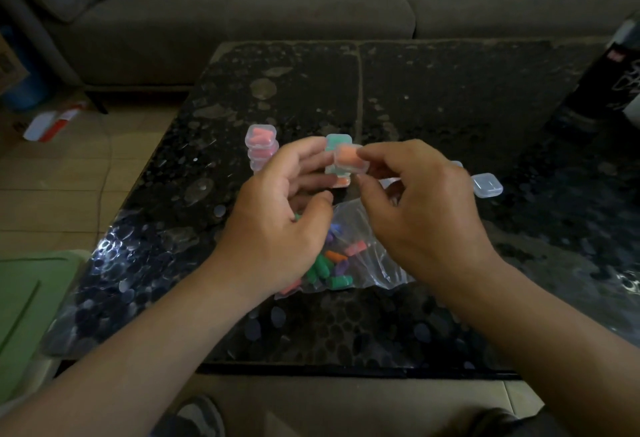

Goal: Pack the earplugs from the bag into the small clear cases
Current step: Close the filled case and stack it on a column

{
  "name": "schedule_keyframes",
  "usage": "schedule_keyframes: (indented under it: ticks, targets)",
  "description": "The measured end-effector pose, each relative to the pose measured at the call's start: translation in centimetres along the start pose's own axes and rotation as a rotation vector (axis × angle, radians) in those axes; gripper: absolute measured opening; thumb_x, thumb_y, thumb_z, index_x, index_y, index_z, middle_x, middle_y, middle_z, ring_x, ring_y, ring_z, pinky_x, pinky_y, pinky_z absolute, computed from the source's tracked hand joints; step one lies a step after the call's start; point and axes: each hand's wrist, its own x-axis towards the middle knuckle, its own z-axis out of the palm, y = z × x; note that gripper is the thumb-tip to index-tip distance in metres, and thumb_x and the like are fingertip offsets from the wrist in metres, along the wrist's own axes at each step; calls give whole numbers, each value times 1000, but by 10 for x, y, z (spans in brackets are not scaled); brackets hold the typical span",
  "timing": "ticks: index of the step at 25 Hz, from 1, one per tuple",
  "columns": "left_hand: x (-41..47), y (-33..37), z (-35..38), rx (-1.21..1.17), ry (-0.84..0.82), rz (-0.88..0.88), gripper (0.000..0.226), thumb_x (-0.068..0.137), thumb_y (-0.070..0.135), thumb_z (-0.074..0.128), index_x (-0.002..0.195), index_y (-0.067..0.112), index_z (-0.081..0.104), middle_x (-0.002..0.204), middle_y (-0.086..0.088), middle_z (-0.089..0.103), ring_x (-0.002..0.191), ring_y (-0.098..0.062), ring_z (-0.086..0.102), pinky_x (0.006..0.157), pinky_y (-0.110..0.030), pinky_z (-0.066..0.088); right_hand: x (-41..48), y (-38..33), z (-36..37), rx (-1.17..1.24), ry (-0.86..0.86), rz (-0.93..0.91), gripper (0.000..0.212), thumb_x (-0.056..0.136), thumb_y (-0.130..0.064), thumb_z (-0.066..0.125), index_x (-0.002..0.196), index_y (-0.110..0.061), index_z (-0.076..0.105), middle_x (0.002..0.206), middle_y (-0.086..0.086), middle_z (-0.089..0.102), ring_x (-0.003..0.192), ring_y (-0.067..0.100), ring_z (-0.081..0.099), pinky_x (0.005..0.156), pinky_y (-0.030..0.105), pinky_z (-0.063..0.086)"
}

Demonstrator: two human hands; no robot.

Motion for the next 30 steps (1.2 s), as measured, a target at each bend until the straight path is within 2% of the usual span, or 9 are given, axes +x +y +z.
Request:
schedule_keyframes:
  ticks: [2, 5, 8, 11, 16, 19, 23, 27, 30]
  targets:
    - [6, -2, 1, -2, -27, -28, 61, 97, -6, 57, 143, 32, 41, 145, 14, 55, 130, 2, 56, 105, -26, 51, 3, -1, 0, 85, -52, 46, 29, 94, -18, 64, 122, -24, 62, 109, -16, 61, 94, 4, 60, 81, 24, 55]
    - [17, -5, 4, 35, -65, -45, 71, 96, -7, 56, 155, 22, 28, 146, 19, 45, 138, 7, 44, 112, -15, 41, 9, -2, 2, 217, -175, 134, 26, 92, -14, 60, 113, -24, 49, 102, -9, 64, 96, 12, 62, 86, 45, 55]
    - [25, -4, 9, 80, -85, -36, 72, 94, -8, 56, 139, 43, 33, 129, 36, 46, 128, 23, 41, 109, -5, 34, 14, 0, 5, 263, -280, 193, 33, 89, -8, 56, 115, -25, 44, 103, -4, 64, 101, 17, 62, 92, 52, 53]
    - [33, -6, 12, 100, -88, -60, 66, 94, -5, 57, 117, 53, 36, 112, 48, 46, 117, 33, 40, 101, 0, 33, 18, 2, 6, 335, -317, 237, 38, 86, -3, 54, 115, -25, 45, 106, -1, 65, 102, 20, 65, 89, 54, 56]
    - [42, -16, 17, 121, -56, -87, 67, 93, 0, 61, 115, 58, 34, 116, 44, 45, 119, 27, 42, 105, -11, 34, 22, 9, 8, 367, -364, 273, 41, 82, -2, 52, 113, -28, 45, 113, 2, 64, 111, 23, 63, 92, 55, 55]
    - [44, -18, 17, 131, -38, -106, 67, 92, 1, 63, 110, 60, 37, 112, 45, 48, 116, 26, 45, 102, -12, 36, 24, 11, 10, 364, -390, 282, 41, 83, -1, 52, 114, -28, 44, 112, 1, 63, 104, 23, 64, 88, 50, 58]
    - [44, -18, 18, 122, -33, -115, 62, 93, 1, 63, 114, 54, 38, 113, 40, 47, 119, 22, 45, 110, -16, 36, 25, 13, 10, 365, -414, 282, 43, 83, -1, 52, 116, -27, 44, 112, -1, 59, 111, 26, 63, 87, 45, 58]
    - [43, -15, 17, 120, -24, -119, 58, 94, 1, 62, 125, 41, 34, 115, 37, 45, 120, 17, 45, 111, -15, 35, 24, 13, 11, 375, -420, 277, 43, 84, 1, 52, 117, -25, 45, 111, -2, 55, 117, 31, 59, 85, 42, 57]
    - [42, -13, 17, 129, -30, -127, 58, 94, 2, 63, 124, 42, 34, 113, 37, 46, 121, 14, 46, 112, -18, 36, 25, 13, 12, 371, -402, 267, 43, 82, 2, 53, 116, -24, 46, 124, 8, 59, 120, 33, 57, 96, 55, 53]
